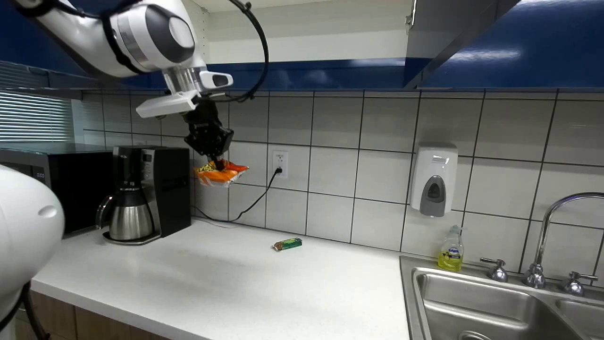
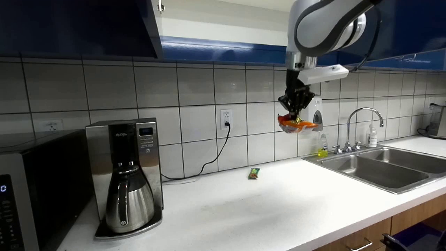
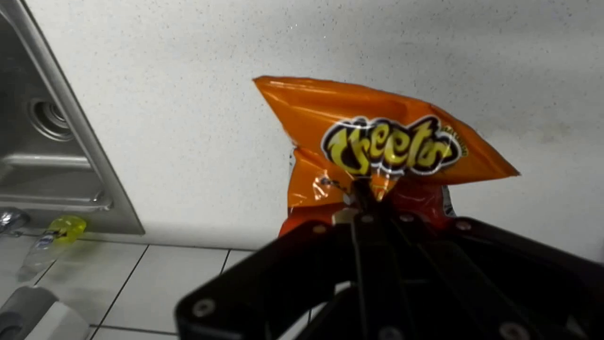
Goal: Pick up the object from the counter and put it in the cabinet
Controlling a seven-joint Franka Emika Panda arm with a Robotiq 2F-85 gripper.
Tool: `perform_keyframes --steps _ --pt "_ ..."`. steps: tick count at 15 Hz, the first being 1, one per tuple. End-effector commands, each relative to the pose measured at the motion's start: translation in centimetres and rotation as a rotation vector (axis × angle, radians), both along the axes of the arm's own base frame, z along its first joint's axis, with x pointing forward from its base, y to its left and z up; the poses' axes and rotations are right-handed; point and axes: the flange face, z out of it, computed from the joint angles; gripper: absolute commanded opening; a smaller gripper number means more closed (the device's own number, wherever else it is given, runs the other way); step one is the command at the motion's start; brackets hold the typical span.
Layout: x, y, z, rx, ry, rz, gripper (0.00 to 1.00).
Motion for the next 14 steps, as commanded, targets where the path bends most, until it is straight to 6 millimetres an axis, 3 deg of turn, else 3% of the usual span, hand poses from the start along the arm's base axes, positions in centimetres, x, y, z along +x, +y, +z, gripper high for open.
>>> perform_keyframes --steps 1,6,14 --pt "-2.9 -0.1 6.2 -0.02 -0.072 -0.023 0.0" --pt "-4.9 -0.1 13.9 -0.014 -0.176 -0.049 0.0" --pt "-5.3 0.9 24.2 -0.016 -0.327 -0.085 0.0"
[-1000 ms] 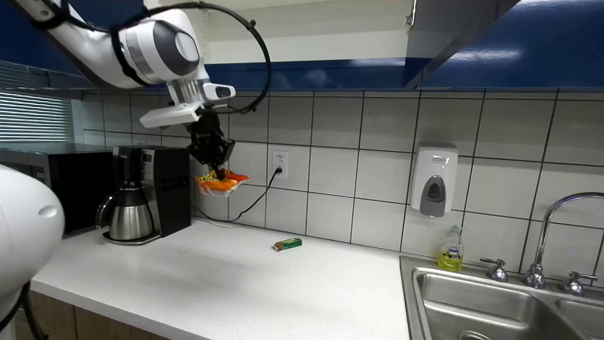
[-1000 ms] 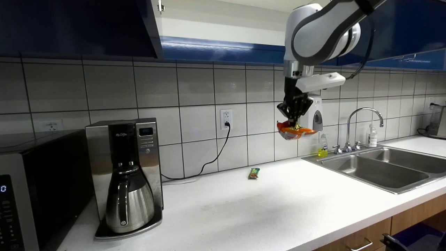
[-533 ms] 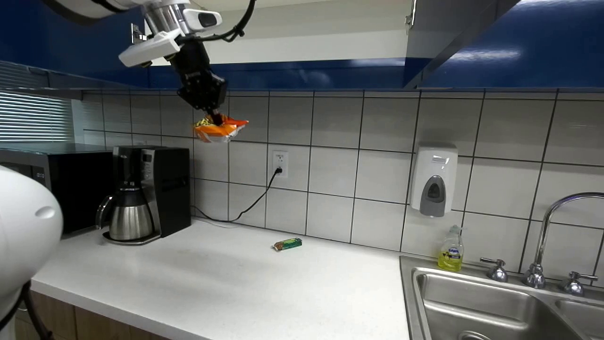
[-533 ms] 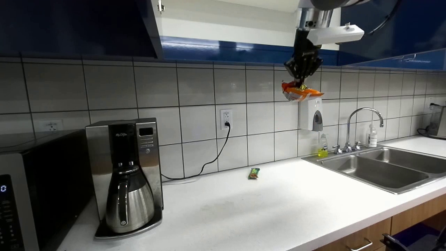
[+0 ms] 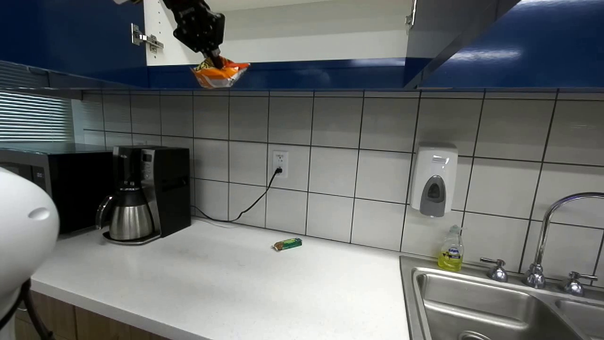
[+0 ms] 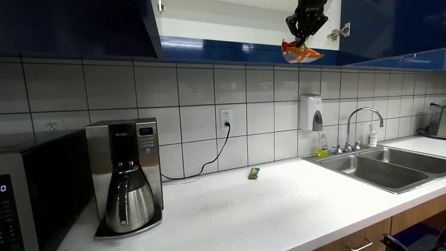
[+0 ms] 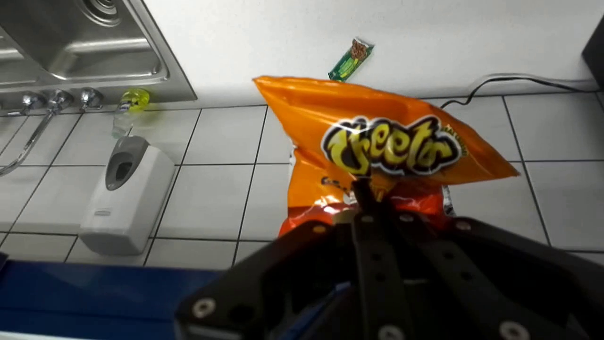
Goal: Pick up the object from the counter and put it in the cabinet
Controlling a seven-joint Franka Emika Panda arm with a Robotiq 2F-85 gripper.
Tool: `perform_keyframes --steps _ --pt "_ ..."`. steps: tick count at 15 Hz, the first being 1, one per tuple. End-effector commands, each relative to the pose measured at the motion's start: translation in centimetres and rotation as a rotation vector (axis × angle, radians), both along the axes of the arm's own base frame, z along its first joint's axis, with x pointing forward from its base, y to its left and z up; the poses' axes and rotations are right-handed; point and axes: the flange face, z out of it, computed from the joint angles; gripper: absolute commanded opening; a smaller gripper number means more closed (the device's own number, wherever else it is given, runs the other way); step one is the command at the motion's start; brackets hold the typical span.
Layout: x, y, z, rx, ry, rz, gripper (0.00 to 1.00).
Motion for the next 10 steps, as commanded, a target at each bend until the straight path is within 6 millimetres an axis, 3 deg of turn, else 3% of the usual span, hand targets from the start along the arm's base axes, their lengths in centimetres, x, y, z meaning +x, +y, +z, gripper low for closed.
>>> perform_keyframes --steps 1,10 --pt "0.3 1.1 4.0 -0.008 -0.037 -0.023 0.0" --pt "4.2 3.2 9.6 0.012 -0.184 -0.02 0.0"
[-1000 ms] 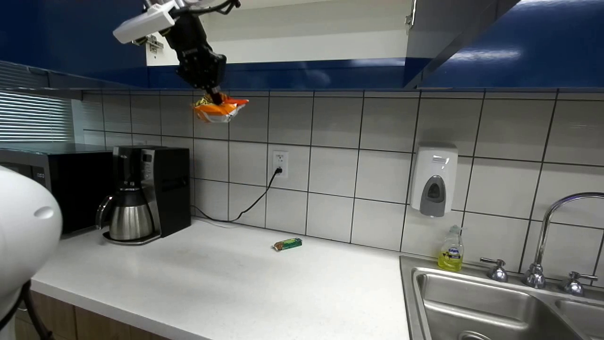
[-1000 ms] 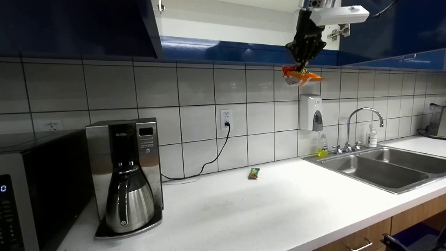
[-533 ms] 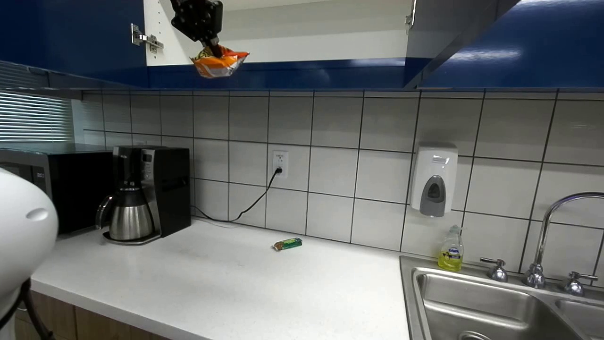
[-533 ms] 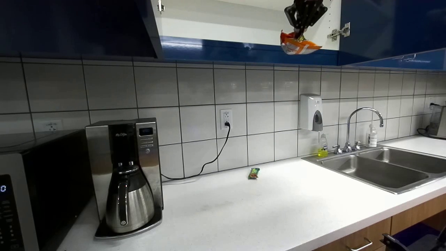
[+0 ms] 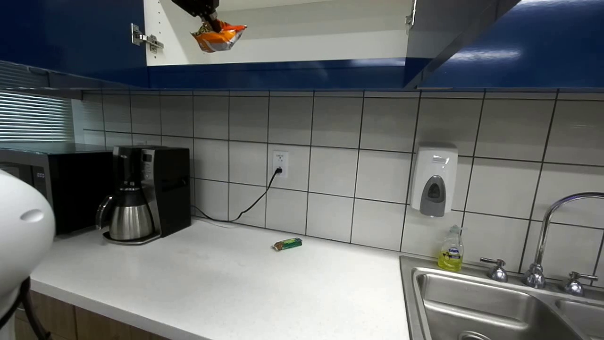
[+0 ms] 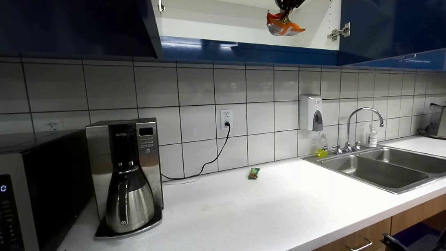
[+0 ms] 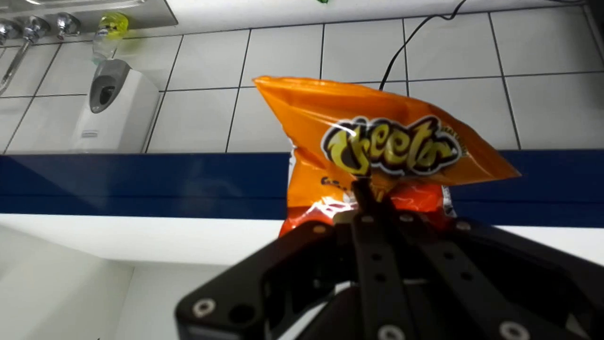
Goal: Pick up the object from the counter and put it in the cabinet
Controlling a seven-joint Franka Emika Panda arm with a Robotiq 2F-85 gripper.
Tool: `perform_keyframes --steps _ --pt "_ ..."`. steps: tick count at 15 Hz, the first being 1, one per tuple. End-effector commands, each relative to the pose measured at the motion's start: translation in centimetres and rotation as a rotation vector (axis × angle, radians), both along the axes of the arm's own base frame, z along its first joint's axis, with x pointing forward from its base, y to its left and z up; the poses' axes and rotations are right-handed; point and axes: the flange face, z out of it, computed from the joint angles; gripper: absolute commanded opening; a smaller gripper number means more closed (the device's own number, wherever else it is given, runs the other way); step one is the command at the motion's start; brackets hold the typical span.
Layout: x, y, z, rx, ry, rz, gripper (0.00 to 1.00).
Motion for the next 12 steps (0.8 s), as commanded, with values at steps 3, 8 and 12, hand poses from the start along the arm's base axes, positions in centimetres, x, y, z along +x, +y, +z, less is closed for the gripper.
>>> perform_keyframes --steps 3,8,12 --pt "4.1 0.2 3.5 0.033 -0.059 -0.05 0.0" --pt "7.7 -0.4 5.4 0.064 -0.087 -0.098 0.0" --pt "11.4 -0.9 5.7 0.082 -0.107 -0.165 0.0"
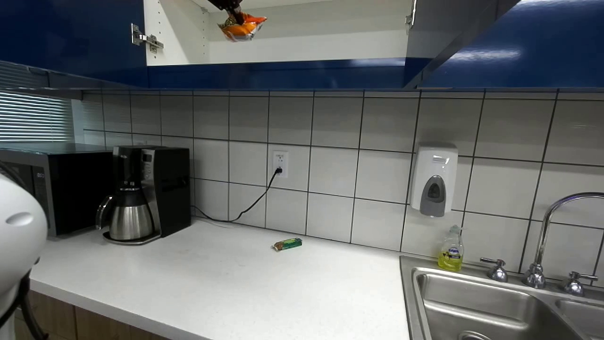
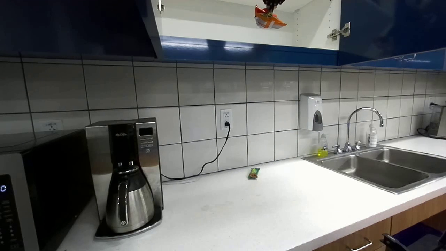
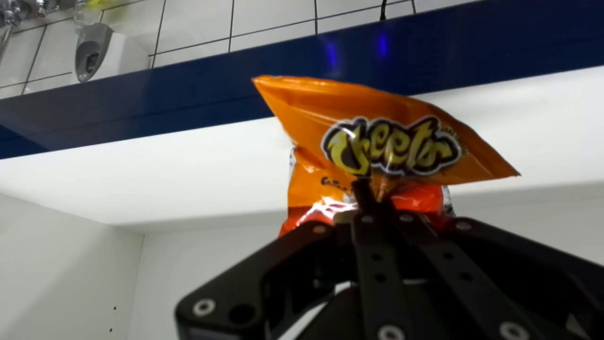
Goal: Pick up the object from the counter and put it in the cabinet
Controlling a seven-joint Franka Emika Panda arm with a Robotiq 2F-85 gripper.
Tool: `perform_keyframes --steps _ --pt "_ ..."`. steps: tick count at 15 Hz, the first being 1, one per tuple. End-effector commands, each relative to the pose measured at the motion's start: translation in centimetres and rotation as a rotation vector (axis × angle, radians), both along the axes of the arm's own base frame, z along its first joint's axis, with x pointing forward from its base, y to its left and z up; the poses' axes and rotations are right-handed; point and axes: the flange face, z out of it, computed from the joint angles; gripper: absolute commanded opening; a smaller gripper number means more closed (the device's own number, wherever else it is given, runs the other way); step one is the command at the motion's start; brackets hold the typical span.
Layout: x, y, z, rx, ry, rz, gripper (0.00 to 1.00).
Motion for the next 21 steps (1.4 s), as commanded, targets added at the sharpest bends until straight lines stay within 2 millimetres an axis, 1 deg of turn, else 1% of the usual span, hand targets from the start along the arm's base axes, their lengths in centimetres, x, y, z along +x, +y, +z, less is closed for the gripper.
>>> perform_keyframes --steps 1,6,9,11,15,21 --pt "3.9 -0.2 0.9 0.009 -0.028 -0.081 0.0" --pt "8.7 -0.7 0.0 0.006 -0.024 -0.145 0.0" --pt "11.1 -0.9 -0.6 0.008 -0.021 -0.169 0.0" --pt "12.4 -0.8 -0.9 0.008 -0.019 -0.176 0.0" --pt "14.4 -0.1 -1.3 0.007 -0.006 -0.163 0.0" --pt "16.0 0.4 -2.0 0.019 0.018 -0.163 0.0"
